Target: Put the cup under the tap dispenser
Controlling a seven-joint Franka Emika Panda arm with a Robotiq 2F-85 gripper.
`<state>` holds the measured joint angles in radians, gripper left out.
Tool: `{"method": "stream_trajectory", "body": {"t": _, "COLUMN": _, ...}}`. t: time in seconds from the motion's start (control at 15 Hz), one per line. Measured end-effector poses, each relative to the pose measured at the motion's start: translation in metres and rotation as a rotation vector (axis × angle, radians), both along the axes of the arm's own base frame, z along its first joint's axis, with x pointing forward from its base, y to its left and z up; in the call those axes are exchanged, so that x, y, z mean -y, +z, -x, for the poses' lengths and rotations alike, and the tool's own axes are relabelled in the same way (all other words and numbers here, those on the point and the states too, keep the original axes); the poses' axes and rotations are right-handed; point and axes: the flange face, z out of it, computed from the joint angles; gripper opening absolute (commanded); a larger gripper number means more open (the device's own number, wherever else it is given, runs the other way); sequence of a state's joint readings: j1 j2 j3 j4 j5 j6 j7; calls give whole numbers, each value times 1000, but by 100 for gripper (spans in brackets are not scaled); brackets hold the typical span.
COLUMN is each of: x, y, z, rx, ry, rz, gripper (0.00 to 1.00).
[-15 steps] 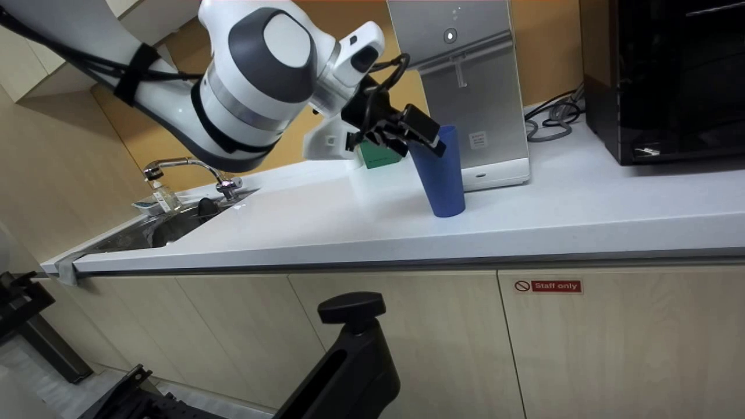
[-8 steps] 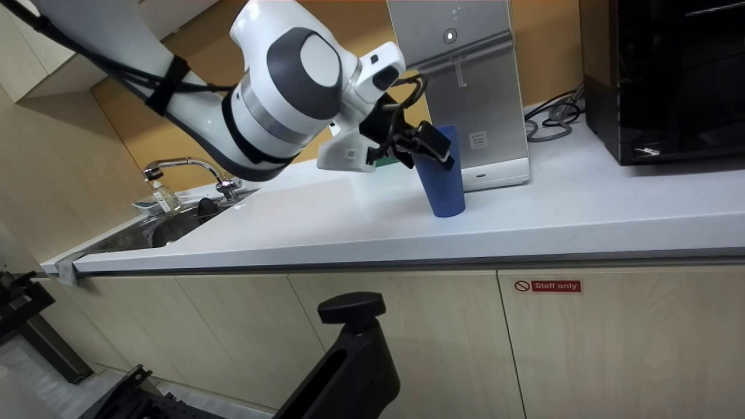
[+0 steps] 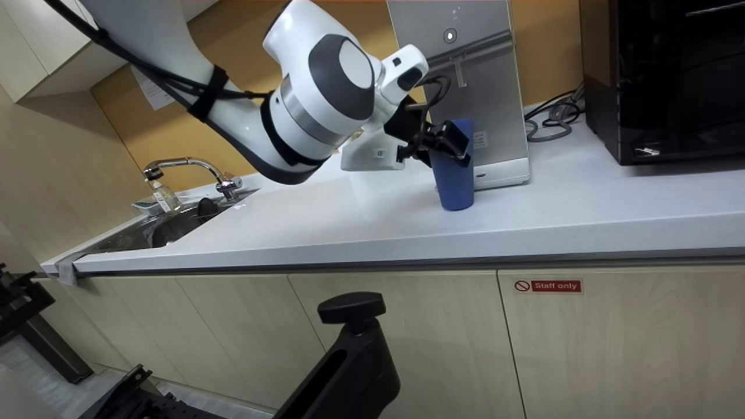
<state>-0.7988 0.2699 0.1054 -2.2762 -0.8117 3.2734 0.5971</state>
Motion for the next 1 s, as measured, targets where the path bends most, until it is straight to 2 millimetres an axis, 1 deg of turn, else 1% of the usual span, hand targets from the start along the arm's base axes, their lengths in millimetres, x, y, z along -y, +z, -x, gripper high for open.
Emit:
{"method": "stream_trajectory", "body": {"t": 0.13, "x": 2, "y": 0, "z": -6, "rx": 23, "ry": 11, "rz": 10, "gripper": 49}}
{"method": "stream_trajectory", "body": {"t": 0.4, "x": 4, "y": -1, "z": -11, "rx": 56, "ry": 15, "rz": 31, "gripper": 47}}
{"method": "stream_trajectory", "body": {"t": 0.47, "x": 5, "y": 2, "z": -12, "rx": 67, "ry": 12, "rz": 42, "gripper": 45}}
{"method": "stream_trajectory", "body": {"t": 0.73, "x": 6, "y": 22, "z": -16, "rx": 130, "ry": -11, "rz": 94, "gripper": 45}}
{"method": "stream_trajectory", "body": {"t": 1.0, "x": -11, "y": 48, "z": -32, "rx": 181, "ry": -19, "rz": 124, "gripper": 45}}
